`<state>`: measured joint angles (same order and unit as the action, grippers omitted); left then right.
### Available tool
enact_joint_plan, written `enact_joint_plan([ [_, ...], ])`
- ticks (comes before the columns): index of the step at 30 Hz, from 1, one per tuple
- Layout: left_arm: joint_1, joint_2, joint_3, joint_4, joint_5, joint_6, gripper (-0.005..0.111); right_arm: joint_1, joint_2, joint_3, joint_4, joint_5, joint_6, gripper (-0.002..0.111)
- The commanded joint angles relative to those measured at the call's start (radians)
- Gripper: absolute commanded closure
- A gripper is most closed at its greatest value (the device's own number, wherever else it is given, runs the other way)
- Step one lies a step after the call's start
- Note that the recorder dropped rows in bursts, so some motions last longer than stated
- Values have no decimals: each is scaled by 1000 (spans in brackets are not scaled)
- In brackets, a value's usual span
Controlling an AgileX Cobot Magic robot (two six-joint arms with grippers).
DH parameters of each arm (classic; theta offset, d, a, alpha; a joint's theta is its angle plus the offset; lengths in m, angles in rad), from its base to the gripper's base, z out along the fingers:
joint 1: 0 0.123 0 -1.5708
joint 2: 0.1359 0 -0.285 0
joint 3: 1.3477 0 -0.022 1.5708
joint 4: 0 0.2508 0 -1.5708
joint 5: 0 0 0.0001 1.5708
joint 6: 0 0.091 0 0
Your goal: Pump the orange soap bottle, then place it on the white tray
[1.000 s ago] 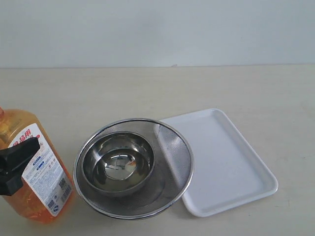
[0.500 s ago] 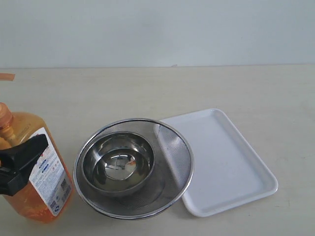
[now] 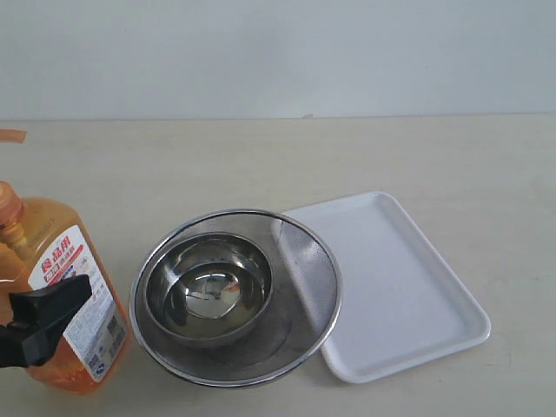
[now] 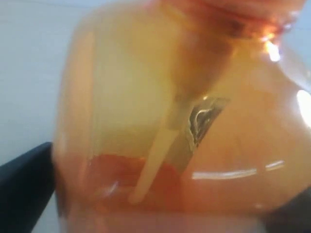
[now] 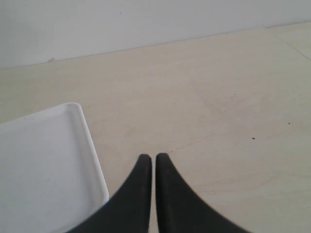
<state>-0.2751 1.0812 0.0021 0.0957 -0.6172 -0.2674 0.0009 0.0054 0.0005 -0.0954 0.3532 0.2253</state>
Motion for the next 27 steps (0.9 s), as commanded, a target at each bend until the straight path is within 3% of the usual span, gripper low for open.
enact_joint_plan([
  [1,-2,1,-2,6,20,-6,14,-1,-5,-1,-5,-12,0,108],
  [9,-2,64,-2,6,28,15,14,-1,-5,-1,-5,-12,0,108],
  [21,-2,174,-29,6,-128,37,14,-1,-5,-1,-5,-12,0,108],
  [27,-2,183,-47,-1,-139,37,14,-1,-5,-1,-5,-12,0,108],
])
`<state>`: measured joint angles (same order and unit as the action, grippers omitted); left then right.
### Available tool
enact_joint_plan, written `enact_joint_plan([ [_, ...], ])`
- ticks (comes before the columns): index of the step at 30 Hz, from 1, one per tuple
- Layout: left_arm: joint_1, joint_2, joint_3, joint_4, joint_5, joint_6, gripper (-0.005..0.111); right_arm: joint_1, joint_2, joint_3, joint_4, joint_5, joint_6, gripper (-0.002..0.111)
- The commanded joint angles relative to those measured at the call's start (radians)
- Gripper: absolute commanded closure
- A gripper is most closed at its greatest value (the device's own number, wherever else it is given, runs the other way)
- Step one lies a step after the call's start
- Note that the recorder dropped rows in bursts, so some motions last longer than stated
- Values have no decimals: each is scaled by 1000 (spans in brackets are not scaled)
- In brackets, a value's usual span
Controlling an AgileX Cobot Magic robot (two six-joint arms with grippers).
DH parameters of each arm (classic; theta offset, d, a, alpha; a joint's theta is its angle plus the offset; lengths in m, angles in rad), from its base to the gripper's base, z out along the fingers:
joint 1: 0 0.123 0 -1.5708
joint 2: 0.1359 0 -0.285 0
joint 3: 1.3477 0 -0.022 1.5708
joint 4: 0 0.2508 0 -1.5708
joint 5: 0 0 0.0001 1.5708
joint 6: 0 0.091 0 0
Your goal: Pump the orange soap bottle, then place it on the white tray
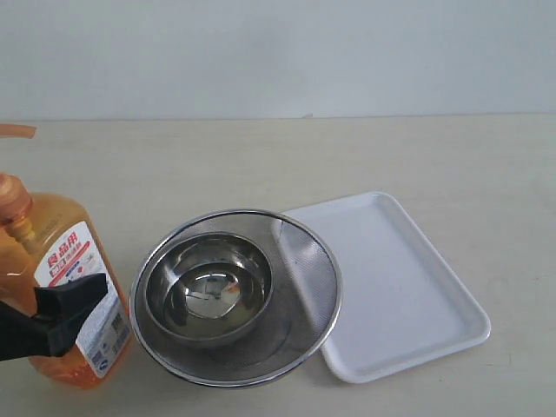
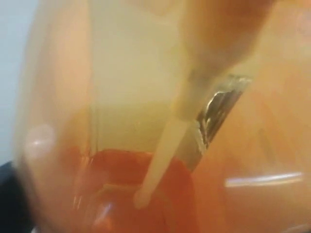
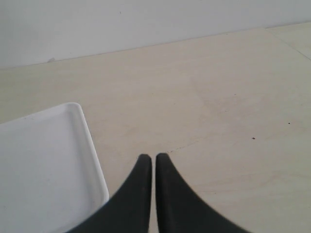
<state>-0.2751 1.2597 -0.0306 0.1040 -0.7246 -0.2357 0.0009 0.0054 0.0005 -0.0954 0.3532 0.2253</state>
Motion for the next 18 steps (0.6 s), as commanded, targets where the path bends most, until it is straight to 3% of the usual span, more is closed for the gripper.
enact_joint_plan([
  [1,-2,5,-15,-9,-34,5,14,-1,-5,-1,-5,-12,0,108],
  [3,-2,5,-17,-9,-35,5,19,-1,-5,-1,-5,-8,0,108],
  [7,-2,5,-17,-5,-44,12,101,-1,-5,-1,-5,-6,0,108],
  [13,-2,3,-43,-5,-68,88,102,-1,-5,-1,-5,-6,0,108],
  [18,-2,3,-80,-3,2,159,102,-1,-5,-1,-5,-6,0,108],
])
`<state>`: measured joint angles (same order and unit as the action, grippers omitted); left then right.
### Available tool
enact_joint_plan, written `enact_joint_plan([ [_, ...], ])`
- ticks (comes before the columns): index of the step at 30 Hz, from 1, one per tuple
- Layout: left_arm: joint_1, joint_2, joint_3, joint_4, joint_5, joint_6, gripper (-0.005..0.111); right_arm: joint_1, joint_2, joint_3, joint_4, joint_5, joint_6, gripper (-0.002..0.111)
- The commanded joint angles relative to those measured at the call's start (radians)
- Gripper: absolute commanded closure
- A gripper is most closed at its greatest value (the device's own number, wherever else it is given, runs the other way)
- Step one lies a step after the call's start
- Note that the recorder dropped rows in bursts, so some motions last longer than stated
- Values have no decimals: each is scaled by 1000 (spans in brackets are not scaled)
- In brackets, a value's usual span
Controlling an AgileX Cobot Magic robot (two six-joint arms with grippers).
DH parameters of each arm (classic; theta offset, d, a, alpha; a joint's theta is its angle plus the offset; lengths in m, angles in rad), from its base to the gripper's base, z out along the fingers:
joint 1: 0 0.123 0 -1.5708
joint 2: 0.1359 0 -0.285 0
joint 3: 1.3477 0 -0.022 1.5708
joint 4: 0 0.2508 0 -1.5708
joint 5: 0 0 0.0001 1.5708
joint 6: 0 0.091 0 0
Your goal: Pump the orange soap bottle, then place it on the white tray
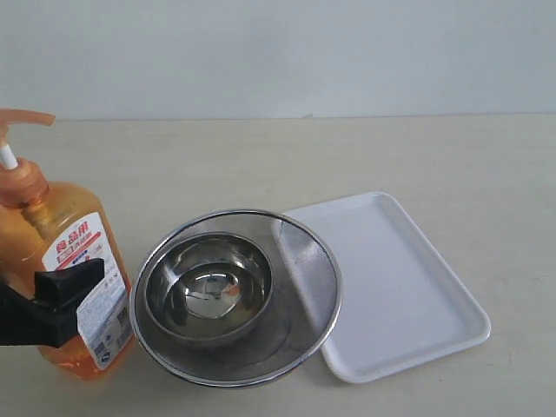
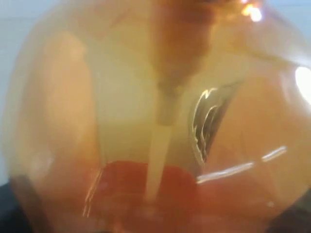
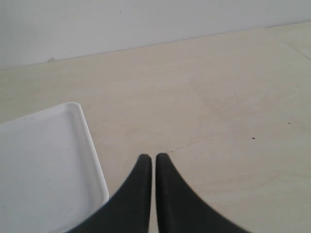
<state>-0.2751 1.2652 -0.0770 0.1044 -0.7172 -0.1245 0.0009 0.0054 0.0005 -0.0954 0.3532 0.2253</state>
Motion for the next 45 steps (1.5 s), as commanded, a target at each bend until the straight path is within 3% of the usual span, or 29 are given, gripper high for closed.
enact_joint_plan([
  [1,-2,-3,-47,-3,14,56,102,-1,-5,-1,-5,-6,0,108],
  [13,-2,-22,-56,32,46,118,102,-1,-5,-1,-5,-6,0,108],
  [25,-2,-253,-132,52,303,125,102,-1,-5,-1,-5,-6,0,108],
  [38,-17,-263,-196,75,487,207,102,-1,-5,-1,-5,-13,0,108],
  [45,-17,-263,-208,241,538,216,102,-1,-5,-1,-5,-13,0,108],
])
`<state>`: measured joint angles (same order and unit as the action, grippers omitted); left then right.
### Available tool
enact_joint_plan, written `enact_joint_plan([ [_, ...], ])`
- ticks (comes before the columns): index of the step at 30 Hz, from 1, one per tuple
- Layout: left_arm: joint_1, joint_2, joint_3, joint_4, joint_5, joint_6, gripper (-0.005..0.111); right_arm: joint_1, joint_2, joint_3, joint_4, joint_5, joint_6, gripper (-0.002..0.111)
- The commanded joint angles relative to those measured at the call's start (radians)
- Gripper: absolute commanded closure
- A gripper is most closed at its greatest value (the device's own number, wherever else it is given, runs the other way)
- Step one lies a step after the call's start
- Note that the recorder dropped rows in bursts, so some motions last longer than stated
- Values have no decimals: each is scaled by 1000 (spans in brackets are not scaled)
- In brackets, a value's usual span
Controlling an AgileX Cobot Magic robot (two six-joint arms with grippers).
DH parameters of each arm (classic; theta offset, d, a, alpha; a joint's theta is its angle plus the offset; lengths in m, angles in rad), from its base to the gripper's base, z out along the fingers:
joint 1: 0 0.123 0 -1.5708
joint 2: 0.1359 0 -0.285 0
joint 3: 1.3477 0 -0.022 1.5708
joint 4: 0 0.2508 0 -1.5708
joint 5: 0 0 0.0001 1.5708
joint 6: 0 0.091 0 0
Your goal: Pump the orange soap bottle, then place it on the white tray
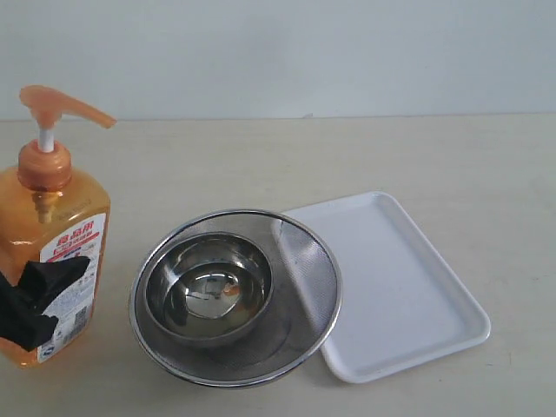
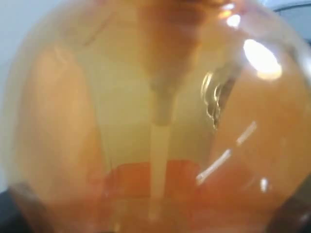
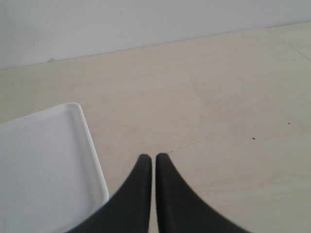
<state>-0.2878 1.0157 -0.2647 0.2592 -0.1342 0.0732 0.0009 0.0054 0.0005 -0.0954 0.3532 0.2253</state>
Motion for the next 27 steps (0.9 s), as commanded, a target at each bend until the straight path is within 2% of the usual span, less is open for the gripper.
enact_joint_plan([
  [1,-4,-13,-21,114,-45,18,102,-1,-5,-1,-5,-13,0,108],
  [7,-4,-13,-21,299,-65,4,102,-1,-5,-1,-5,-13,0,108],
  [10,-4,-13,-21,299,-100,-38,102,-1,-5,-1,-5,-13,0,108],
  [12,-4,-13,-21,299,-112,-145,102,-1,-5,-1,-5,-13,0,108],
  [16,-4,30,-23,276,-104,-193,102,-1,-5,-1,-5,-13,0,108],
  [20,-4,135,-61,271,-48,-192,102,-1,-5,-1,-5,-13,0,108],
  [27,-4,155,-78,271,-52,-192,102,-1,-5,-1,-33,-21,-15,108],
])
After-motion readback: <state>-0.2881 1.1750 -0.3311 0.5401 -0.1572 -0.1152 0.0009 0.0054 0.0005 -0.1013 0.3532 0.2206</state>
